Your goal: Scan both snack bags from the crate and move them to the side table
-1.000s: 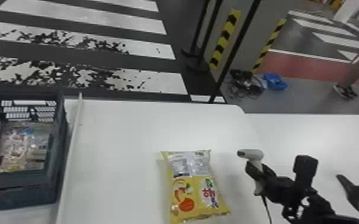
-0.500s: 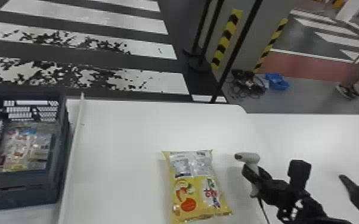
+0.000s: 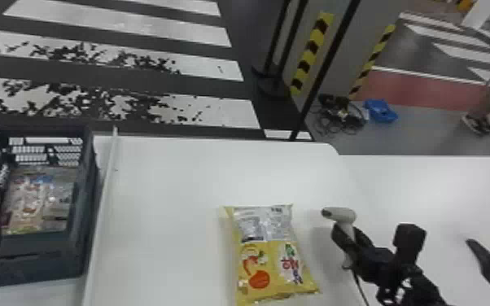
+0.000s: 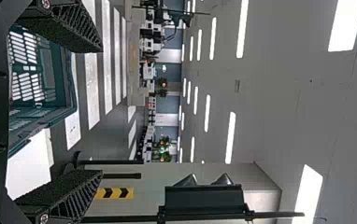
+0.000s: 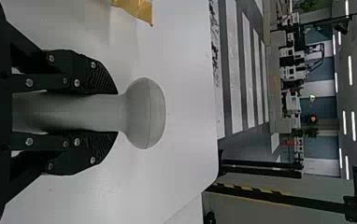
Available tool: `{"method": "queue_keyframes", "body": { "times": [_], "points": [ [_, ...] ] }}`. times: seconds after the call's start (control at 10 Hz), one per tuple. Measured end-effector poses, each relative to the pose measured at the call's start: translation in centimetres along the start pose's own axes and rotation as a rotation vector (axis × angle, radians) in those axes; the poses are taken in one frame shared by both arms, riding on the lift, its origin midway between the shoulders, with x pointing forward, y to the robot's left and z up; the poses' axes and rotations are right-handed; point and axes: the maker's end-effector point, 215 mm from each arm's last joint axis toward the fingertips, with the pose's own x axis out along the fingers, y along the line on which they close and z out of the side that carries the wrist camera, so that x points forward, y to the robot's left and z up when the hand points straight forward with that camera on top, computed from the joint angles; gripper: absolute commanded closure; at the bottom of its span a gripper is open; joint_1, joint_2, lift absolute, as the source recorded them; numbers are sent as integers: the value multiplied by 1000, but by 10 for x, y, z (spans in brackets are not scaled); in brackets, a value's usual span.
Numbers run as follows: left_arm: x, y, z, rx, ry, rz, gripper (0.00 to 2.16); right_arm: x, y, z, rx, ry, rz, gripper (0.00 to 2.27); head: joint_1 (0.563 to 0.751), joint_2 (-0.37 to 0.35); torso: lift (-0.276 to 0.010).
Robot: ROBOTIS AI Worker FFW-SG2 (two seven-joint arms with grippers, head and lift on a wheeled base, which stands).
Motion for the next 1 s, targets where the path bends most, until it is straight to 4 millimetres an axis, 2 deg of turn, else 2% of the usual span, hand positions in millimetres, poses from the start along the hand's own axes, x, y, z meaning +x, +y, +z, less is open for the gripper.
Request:
{"method": "queue_keyframes", "body": {
  "times": [0.2,0.3,0.4,0.5,0.6,0.8,0.9,1.0],
  "points": [
    [0,0,1,-1,-2,-1,70,0,0,-3,-4,-2,0,434,695,-313,-95],
    [0,0,1,-1,-3,-2,70,1,0,-5,-4,2,-1,191,695,-313,-95],
    [0,-1,1,-2,-5,-3,70,1,0,-6,-4,1,-1,49,695,-314,-95],
    [0,-2,3,-3,-7,-3,70,-3,1,1,-8,-23,-3,43,695,-315,-95],
    [-1,-2,3,-4,-8,-3,70,-16,10,14,-15,-62,3,43,695,-309,-95],
    [-1,-3,3,-5,-6,-4,70,-53,48,50,-41,-129,52,53,695,-280,-95],
    [-1,-4,2,-8,-5,-4,70,-65,71,54,-31,-102,88,60,695,-249,-95],
    [-1,-5,1,-10,-4,-3,70,-71,92,50,-7,-58,119,70,695,-223,-95]
  ]
}}
